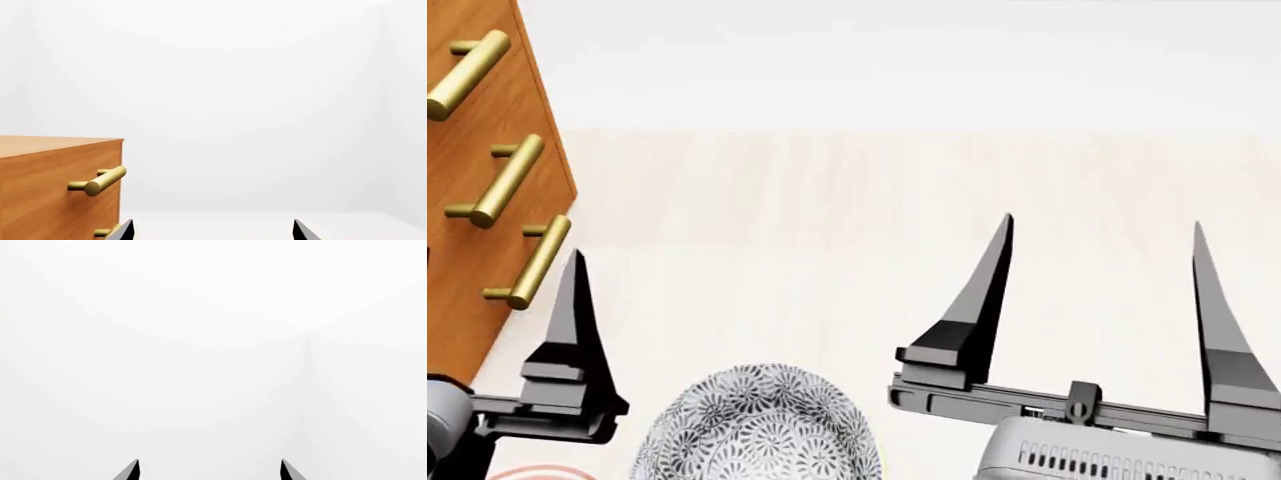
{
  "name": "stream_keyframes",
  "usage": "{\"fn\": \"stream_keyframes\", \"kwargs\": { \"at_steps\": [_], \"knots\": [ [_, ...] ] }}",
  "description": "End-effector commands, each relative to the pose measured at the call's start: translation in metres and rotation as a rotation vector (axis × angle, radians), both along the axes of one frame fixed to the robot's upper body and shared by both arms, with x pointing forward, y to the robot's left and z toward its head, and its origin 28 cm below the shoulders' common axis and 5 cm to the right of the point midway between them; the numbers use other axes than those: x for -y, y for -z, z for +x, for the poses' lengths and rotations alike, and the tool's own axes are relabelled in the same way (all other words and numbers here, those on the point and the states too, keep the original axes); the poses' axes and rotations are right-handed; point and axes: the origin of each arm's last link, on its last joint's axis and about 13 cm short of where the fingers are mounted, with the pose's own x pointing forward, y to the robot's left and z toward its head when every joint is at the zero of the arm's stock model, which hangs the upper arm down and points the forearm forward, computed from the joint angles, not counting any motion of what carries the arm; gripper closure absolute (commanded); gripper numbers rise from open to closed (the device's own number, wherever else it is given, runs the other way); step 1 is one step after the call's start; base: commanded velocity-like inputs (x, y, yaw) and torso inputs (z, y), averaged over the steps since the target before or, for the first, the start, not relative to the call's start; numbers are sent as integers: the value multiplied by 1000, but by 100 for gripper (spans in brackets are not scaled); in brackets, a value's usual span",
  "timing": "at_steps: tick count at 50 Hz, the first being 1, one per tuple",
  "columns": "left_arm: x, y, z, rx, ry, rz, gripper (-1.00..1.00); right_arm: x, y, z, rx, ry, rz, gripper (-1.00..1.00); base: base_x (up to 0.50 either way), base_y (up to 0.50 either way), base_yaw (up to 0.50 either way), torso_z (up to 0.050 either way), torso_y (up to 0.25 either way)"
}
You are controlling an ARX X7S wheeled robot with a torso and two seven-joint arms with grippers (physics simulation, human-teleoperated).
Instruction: Stack the bowl at the front on the bowl in the middle.
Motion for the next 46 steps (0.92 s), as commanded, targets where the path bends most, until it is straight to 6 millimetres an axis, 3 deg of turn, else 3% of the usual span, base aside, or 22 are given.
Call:
{"fn": "stream_keyframes", "kwargs": {
  "at_steps": [1,8,24,46],
  "knots": [
    [-1,-2,-5,18,9,-13,-100,0,3,2,-15,0,5,-100,0,0,0,0,0],
    [-1,-4,-9,48,16,-30,-100,0,1,2,-14,1,3,-100,0,0,0,0,0],
    [-3,-18,-17,97,19,-46,-100,-4,-22,-7,49,-4,-24,-100,0,0,0,0,0],
    [-2,-24,-20,116,26,-47,-100,-7,-30,-11,71,-11,-42,-100,0,0,0,0,0]
  ]
}}
